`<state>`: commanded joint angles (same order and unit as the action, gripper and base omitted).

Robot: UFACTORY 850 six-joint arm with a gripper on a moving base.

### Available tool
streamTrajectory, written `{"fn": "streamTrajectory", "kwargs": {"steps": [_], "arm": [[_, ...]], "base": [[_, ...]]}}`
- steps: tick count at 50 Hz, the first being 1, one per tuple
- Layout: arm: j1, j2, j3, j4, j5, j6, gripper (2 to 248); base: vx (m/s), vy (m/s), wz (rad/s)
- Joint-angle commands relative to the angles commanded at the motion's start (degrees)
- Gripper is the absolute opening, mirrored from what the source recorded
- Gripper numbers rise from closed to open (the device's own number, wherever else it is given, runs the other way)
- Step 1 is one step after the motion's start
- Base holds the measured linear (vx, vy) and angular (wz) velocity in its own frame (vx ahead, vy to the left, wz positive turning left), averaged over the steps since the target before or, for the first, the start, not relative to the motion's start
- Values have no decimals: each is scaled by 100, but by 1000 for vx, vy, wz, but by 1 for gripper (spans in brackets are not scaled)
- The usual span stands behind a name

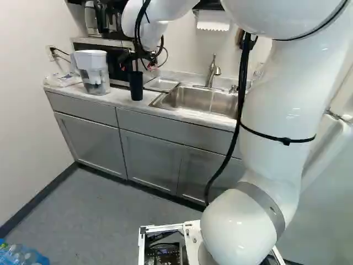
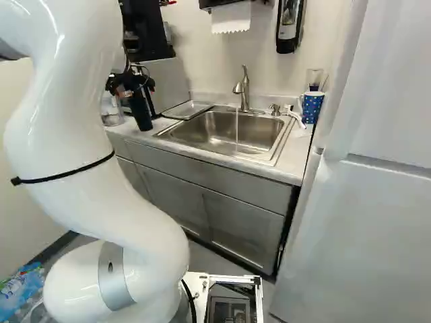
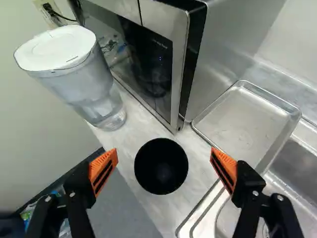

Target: Rinse the cup and place it in the tray

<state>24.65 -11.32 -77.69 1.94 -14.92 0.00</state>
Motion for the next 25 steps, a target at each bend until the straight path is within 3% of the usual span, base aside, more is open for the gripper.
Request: {"fn": "streamTrajectory", "kwargs": {"steps": [25], "arm": [[6,-51,267,0,344,0,247]], "base": [[0,0,0]]}}
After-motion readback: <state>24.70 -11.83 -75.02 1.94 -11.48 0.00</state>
